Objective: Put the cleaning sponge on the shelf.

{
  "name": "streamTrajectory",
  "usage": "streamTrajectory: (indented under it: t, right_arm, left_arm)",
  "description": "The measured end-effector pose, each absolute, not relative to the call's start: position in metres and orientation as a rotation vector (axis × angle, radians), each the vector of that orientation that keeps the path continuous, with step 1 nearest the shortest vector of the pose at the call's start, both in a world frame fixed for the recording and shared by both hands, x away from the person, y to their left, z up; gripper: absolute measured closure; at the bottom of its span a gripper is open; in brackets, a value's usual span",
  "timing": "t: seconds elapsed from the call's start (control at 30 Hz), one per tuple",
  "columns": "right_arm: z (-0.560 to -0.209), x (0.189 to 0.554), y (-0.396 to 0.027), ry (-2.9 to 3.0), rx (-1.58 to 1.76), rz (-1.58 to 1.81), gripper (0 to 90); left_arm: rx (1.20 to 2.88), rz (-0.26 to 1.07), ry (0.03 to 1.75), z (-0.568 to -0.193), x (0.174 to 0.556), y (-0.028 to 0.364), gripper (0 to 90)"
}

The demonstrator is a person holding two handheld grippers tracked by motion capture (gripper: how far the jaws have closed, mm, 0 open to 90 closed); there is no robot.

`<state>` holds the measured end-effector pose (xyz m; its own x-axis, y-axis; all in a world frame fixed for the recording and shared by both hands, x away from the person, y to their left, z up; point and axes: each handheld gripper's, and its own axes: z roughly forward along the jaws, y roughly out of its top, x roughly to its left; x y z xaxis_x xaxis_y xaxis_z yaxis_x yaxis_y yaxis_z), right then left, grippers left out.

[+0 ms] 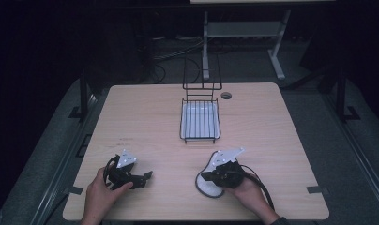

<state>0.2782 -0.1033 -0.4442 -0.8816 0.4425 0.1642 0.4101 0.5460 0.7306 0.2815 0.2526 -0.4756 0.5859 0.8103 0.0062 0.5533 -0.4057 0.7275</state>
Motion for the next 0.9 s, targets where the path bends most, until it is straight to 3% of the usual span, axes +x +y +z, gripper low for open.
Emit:
streamTrajectory:
  t: [0.5,0.9]
  right_arm:
    - [-0.453,0.289,-0.067,2.798,0.709,1.214,89.8]
    - [-0.457,0.288,-0.072,2.830,0.711,1.156,89.8]
  left_arm:
    - [2.118,0.473,1.078,-0.476,0.282,0.253,12.8]
    - [2.119,0.473,1.078,-0.476,0.281,0.253,12.8]
